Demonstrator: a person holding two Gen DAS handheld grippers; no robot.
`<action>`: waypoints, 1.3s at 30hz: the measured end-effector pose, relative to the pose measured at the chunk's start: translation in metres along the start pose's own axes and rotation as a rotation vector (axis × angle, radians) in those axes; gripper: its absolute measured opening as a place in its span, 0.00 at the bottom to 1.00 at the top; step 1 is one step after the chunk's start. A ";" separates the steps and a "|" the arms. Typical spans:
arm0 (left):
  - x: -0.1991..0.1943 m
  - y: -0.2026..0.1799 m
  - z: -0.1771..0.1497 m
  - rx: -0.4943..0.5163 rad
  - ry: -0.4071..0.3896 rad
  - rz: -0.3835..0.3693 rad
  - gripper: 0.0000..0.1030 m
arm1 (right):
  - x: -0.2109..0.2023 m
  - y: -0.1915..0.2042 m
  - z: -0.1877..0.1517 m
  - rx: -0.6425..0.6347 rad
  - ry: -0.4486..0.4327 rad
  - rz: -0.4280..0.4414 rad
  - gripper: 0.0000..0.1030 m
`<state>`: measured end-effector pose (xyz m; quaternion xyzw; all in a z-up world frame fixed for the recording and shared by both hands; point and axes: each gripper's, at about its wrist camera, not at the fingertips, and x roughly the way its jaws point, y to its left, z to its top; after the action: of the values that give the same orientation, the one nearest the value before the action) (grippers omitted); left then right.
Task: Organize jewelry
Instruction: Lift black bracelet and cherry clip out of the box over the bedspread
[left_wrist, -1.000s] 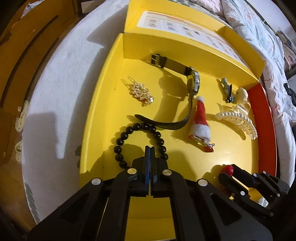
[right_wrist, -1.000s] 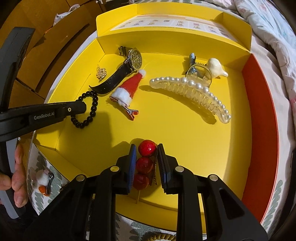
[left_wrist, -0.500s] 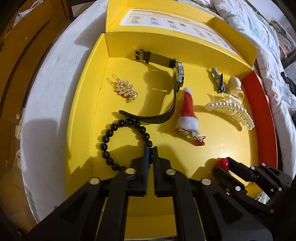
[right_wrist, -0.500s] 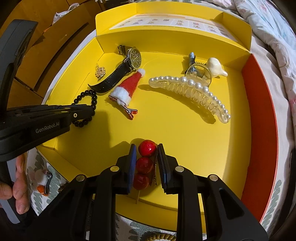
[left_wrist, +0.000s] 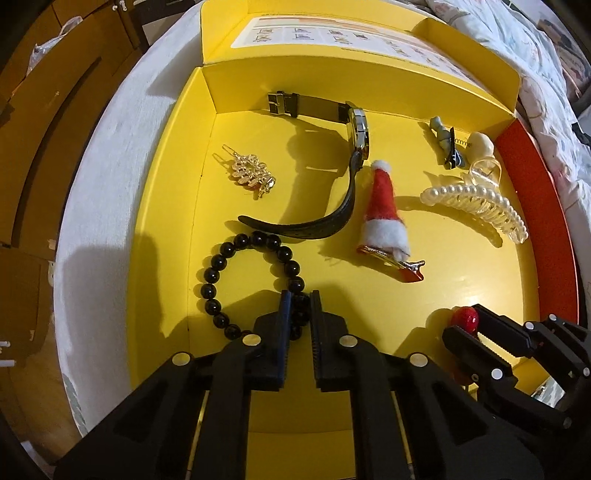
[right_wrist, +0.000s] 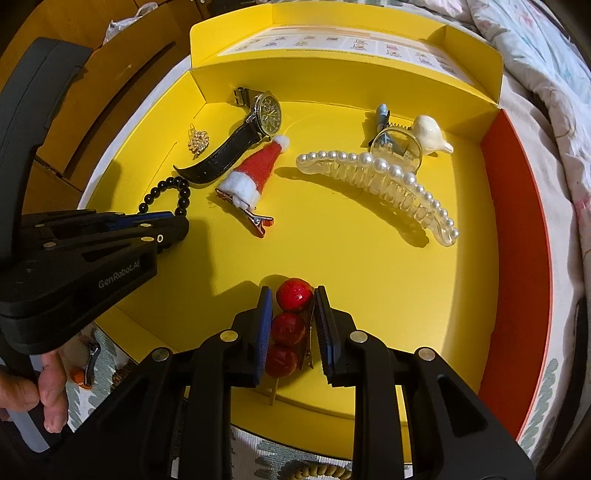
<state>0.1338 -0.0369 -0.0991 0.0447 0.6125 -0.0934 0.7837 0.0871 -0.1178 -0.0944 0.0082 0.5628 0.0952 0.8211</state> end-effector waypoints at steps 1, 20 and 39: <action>0.000 0.001 0.000 -0.004 0.000 -0.002 0.10 | 0.000 0.000 0.000 0.003 -0.001 0.000 0.24; -0.054 0.017 -0.005 -0.077 -0.125 -0.078 0.10 | -0.047 -0.025 -0.006 0.083 -0.088 0.080 0.22; -0.129 0.004 -0.022 -0.045 -0.262 -0.205 0.10 | -0.132 -0.040 -0.024 0.113 -0.205 0.125 0.22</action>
<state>0.0838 -0.0173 0.0202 -0.0482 0.5085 -0.1643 0.8438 0.0244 -0.1815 0.0140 0.0990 0.4789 0.1131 0.8649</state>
